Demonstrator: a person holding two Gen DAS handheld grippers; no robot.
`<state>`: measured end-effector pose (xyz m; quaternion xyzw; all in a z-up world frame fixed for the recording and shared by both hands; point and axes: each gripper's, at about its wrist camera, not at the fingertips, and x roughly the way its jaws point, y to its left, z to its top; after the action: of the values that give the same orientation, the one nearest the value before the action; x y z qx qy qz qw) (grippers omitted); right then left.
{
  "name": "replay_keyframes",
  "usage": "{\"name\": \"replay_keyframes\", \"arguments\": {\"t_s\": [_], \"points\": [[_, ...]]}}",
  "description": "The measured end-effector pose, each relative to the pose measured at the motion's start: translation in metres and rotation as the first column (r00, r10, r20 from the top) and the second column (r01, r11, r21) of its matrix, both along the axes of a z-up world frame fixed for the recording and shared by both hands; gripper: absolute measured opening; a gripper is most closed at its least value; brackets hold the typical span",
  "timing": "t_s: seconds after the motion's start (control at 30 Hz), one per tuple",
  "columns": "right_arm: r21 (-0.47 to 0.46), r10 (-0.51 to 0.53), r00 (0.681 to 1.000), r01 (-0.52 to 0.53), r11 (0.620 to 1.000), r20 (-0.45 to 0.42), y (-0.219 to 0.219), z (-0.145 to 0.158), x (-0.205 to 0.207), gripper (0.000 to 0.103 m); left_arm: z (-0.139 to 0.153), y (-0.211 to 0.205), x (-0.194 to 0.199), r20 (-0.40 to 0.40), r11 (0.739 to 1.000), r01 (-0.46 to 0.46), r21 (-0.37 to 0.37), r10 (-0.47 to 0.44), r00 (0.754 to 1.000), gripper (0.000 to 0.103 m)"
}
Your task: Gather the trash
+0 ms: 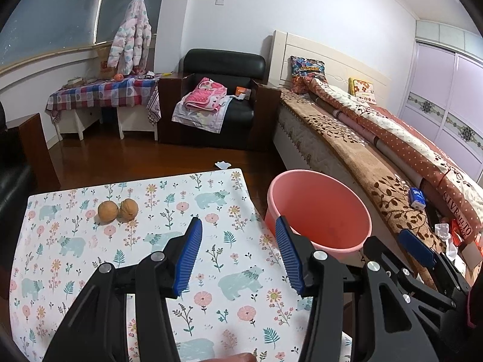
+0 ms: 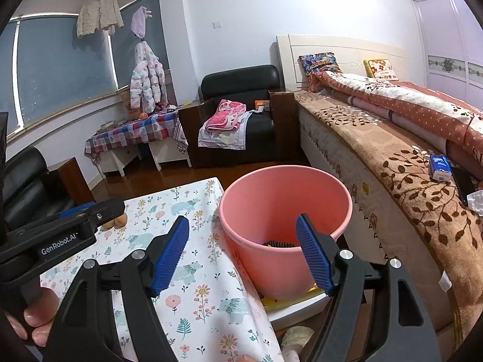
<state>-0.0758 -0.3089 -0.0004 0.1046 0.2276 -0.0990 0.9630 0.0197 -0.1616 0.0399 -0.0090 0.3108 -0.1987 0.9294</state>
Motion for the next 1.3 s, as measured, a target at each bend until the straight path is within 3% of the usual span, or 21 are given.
{"name": "replay_keyframes", "arguments": {"t_s": [1.3], "points": [[-0.011, 0.011, 1.0, -0.012, 1.0, -0.023, 0.001, -0.007, 0.01, 0.074, -0.011, 0.008, 0.006, -0.023, 1.0, -0.021, 0.001, 0.021, 1.0, 0.05]]}}
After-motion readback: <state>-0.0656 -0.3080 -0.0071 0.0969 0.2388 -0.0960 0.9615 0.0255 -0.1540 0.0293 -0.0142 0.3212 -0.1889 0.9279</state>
